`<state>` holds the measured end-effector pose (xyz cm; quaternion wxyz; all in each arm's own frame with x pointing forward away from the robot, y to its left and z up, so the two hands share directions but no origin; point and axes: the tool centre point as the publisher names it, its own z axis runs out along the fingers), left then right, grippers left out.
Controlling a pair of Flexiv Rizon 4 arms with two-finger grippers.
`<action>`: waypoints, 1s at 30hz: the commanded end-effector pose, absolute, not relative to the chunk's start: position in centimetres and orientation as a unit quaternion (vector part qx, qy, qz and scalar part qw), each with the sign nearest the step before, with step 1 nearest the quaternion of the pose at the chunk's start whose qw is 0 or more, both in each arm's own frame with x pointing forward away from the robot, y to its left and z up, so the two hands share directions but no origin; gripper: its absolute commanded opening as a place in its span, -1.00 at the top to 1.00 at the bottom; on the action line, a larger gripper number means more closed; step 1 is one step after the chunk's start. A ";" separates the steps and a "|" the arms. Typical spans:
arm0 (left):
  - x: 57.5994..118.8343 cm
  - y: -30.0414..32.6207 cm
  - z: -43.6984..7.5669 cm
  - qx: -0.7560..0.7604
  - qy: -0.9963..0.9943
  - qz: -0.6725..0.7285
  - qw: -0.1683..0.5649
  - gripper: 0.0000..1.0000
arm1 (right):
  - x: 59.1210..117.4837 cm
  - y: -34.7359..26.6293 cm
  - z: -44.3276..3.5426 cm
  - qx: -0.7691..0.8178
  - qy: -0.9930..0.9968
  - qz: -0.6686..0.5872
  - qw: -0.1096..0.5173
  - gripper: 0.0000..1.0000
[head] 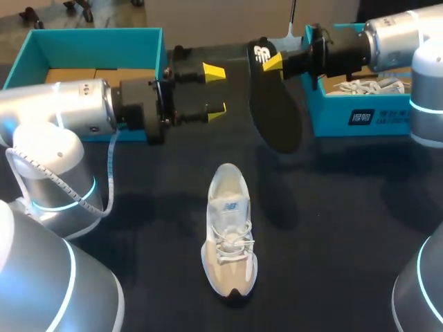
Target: Take the shoe out of the shoebox, open the shoe tongue, remove and reinsert the insole, then place the shoe into the shoebox
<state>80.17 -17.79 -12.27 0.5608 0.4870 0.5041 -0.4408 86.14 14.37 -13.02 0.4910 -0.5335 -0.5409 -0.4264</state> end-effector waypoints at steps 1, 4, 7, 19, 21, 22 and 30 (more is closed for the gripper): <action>80.7 -18.0 -13.9 0.489 0.509 -0.443 0.553 -1.00 | 86.3 15.3 -13.6 -0.537 -0.534 -0.424 0.496 1.00; 81.1 -17.8 -15.1 0.486 0.513 -0.447 0.549 -1.00 | 86.4 15.7 -13.9 -0.540 -0.531 -0.417 0.503 1.00; 81.5 -17.7 -15.8 0.482 0.510 -0.453 0.550 -1.00 | 86.5 15.9 -14.0 -0.545 -0.527 -0.408 0.508 1.00; 82.6 -20.6 -15.9 0.471 0.497 -0.447 0.576 -1.00 | 86.5 16.0 -14.2 -0.550 -0.521 -0.407 0.510 1.00; 82.8 -21.2 -15.9 0.472 0.496 -0.447 0.576 -1.00 | 86.5 16.0 -14.2 -0.550 -0.521 -0.407 0.510 1.00; 82.9 -21.4 -15.9 0.472 0.496 -0.447 0.575 -1.00 | 86.5 16.0 -14.2 -0.550 -0.521 -0.407 0.510 1.00; 83.5 -23.1 -16.0 0.471 0.500 -0.449 0.572 -1.00 | 86.5 16.0 -14.2 -0.550 -0.521 -0.407 0.510 1.00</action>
